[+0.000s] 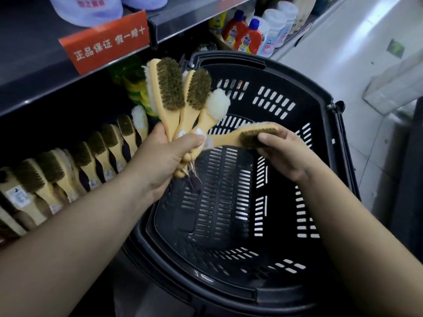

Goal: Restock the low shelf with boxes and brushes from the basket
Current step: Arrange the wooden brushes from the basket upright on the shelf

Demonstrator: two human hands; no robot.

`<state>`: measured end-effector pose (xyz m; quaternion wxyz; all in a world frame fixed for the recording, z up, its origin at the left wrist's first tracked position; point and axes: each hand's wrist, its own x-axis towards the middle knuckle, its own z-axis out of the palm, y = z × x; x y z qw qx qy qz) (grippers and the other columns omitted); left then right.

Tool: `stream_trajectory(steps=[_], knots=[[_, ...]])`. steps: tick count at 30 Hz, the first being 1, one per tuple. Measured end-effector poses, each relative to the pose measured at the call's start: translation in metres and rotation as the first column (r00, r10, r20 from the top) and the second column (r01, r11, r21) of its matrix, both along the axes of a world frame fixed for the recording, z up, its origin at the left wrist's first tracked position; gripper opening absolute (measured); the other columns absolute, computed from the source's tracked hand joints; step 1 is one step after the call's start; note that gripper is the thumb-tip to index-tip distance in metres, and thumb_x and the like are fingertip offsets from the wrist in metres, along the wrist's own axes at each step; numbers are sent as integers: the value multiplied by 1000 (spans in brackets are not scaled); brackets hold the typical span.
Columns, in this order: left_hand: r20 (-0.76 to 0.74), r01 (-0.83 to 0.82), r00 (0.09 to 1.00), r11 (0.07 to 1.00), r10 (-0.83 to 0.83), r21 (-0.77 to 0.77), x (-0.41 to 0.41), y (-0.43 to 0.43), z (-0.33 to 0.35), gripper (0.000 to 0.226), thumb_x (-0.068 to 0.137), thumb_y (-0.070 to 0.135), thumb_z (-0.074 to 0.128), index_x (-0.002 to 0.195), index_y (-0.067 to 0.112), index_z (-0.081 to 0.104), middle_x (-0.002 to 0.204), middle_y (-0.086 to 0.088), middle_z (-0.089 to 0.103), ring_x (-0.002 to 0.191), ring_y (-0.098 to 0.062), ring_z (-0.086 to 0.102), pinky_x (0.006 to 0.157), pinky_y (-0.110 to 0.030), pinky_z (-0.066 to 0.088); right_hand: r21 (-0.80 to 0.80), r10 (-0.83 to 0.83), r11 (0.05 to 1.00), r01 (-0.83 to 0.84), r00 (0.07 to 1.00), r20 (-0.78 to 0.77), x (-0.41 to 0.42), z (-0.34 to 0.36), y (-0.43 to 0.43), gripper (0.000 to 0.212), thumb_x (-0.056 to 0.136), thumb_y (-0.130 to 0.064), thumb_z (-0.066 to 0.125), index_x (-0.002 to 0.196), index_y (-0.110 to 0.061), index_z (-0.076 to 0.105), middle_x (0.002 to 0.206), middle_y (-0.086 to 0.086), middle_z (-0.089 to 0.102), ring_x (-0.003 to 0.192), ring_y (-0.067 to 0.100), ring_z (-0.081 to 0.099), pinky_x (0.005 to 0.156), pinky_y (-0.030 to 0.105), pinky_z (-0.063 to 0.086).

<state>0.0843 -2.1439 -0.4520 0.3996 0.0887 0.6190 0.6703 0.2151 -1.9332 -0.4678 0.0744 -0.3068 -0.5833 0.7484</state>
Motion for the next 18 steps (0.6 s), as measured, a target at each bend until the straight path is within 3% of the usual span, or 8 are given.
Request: stream_trajectory(steps=[3,5,9,12,15,18], knots=[[48,4,999,998,-7,66,7,-1,1,23,82,14,66,100,26,56,86,-6,57,76,-21,45,53,-25,35,-217,-94,974,65,988,-124,3,19,-18,44,77,-26,66,117,-12,54,109,6,69,102,22,66,86,35,54],[34,0,999,997,-2,71,12,-4,2,23,82,14,66,100,25,56,81,-4,57,65,-16,45,48,-22,34,-294,-203,945,145,963,-178,-1,28,-32,48,79,-32,61,121,-11,50,109,9,68,101,24,67,86,39,54],[34,-55,998,994,52,94,17,-15,7,23,83,14,66,97,27,55,68,7,64,55,-7,49,38,-16,33,-427,-452,842,331,864,-221,-17,44,-55,33,84,-42,59,103,-15,53,88,5,63,74,18,66,74,35,55],[41,-50,998,992,45,119,22,-28,12,23,84,15,65,101,29,57,81,0,67,64,-15,47,41,-18,32,-516,-508,778,358,842,-182,-29,54,-77,38,87,-46,57,102,-11,54,80,7,60,69,21,66,70,34,56],[101,-59,994,987,44,151,29,-43,16,24,84,15,64,103,29,59,98,-11,58,81,-24,46,60,-30,41,-521,-444,787,331,890,-105,-41,61,-106,53,90,-49,53,110,0,53,86,10,59,71,18,66,75,34,57],[227,-149,968,975,110,165,36,-61,23,26,81,12,65,104,24,61,103,-10,60,90,-25,54,81,-42,42,-563,-373,792,237,918,-138,-44,71,-136,23,94,-23,53,96,-1,55,81,9,55,74,18,58,83,30,51]])
